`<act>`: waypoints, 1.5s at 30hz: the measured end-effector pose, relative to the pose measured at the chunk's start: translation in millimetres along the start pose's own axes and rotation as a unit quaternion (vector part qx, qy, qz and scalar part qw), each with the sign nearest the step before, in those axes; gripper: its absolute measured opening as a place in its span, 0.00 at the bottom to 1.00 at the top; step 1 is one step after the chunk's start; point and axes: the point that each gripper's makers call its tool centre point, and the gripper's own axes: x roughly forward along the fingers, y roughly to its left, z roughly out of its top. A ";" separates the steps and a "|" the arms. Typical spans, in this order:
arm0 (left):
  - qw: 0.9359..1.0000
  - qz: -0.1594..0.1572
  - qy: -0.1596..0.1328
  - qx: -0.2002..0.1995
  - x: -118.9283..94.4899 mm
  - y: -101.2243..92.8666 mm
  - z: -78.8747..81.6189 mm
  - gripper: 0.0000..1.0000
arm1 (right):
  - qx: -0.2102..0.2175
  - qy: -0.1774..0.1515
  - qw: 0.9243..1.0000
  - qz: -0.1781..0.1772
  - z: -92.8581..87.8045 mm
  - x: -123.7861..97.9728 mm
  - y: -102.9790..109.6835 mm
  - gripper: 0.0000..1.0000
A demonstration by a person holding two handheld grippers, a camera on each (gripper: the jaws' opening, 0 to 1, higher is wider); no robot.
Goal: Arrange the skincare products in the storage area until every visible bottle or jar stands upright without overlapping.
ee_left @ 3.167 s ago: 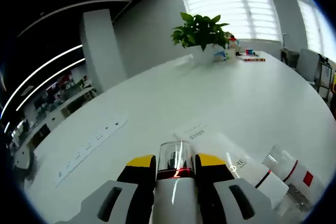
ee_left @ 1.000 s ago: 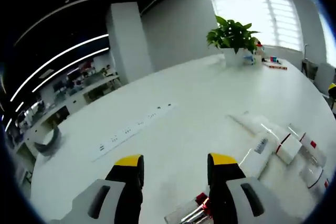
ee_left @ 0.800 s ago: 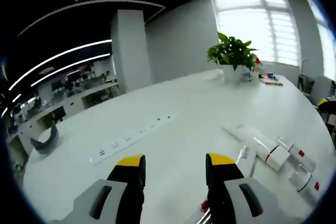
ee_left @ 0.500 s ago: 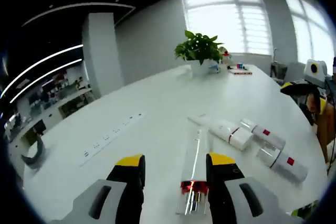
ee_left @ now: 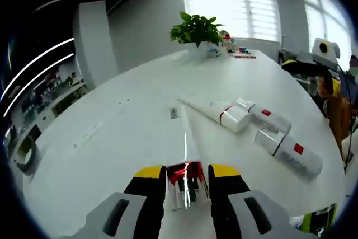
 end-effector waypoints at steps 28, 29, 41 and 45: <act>1.000 -0.010 -0.023 -0.012 -8.7 -8.4 -18.6 0.30 | 0.001 0.004 1.000 0.003 -2.4 2.6 2.5 0.70; 1.000 -0.009 -0.020 -0.013 -8.0 -8.2 -21.5 0.31 | 0.001 0.004 1.000 0.003 -2.5 2.5 2.7 0.70; 0.999 -0.018 -0.029 -0.010 -6.6 2.3 -26.2 0.29 | 0.001 0.006 1.000 0.005 -2.8 9.1 4.9 0.70; 0.999 -0.021 -0.025 -0.030 -6.6 2.0 -25.2 0.29 | 0.005 0.006 1.000 0.003 -3.8 10.2 2.5 0.70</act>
